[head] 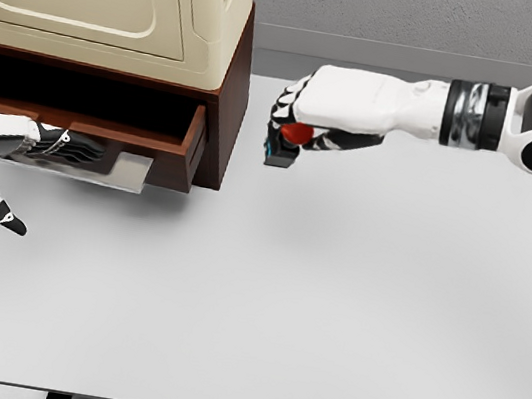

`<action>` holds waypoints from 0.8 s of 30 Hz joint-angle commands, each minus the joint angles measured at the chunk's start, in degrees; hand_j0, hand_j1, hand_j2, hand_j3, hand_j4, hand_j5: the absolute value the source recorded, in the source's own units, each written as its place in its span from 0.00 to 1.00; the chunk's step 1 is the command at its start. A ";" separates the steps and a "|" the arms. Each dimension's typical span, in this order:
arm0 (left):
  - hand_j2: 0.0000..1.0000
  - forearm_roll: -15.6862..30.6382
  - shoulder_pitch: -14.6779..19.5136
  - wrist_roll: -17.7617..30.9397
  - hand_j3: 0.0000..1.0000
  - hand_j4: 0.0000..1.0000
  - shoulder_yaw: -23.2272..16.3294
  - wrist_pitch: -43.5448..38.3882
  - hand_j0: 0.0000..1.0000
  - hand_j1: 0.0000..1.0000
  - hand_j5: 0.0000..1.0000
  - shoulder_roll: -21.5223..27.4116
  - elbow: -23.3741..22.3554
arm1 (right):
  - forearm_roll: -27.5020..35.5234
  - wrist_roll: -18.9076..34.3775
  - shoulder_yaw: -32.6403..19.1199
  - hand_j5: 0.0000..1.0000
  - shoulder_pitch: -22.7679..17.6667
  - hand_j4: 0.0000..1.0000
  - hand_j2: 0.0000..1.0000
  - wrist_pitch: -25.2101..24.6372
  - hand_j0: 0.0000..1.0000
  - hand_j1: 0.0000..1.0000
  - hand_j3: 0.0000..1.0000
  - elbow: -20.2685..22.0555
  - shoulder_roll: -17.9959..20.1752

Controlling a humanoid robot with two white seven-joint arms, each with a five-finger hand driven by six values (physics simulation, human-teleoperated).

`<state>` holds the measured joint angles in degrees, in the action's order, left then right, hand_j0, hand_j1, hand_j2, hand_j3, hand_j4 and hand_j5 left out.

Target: Open the cabinet drawer with left arm, and place a switch into the drawer with right arm

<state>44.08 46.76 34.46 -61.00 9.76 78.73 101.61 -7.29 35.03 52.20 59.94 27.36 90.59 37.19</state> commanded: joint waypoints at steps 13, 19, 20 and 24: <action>1.00 -3.65 -0.01 0.54 1.00 1.00 -0.61 -0.36 1.00 1.00 1.00 0.19 -0.53 | 1.93 -0.03 2.73 0.47 3.78 0.47 0.47 -2.23 0.47 0.47 0.47 0.03 -3.36; 1.00 -3.65 -0.09 0.54 1.00 1.00 -0.61 0.43 1.00 1.00 1.00 0.19 -0.53 | 2.02 -0.03 3.52 0.47 5.63 0.47 0.47 -4.07 0.47 0.47 0.47 0.03 -4.59; 1.00 -3.65 -0.09 0.54 1.00 1.00 -0.61 0.52 1.00 1.00 1.00 0.19 -0.53 | 2.11 -0.03 3.61 0.47 5.89 0.47 0.47 -4.25 0.47 0.47 0.47 0.03 -4.76; 1.00 -3.65 -0.09 0.54 1.00 1.00 -0.61 0.52 1.00 1.00 1.00 0.19 -0.53 | 3.16 -0.03 4.31 0.47 7.21 0.47 0.47 -5.48 0.47 0.47 0.47 0.03 -6.25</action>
<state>43.46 46.67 34.71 -61.02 10.41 78.81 101.43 -4.66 35.03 56.18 67.24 22.73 90.62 31.51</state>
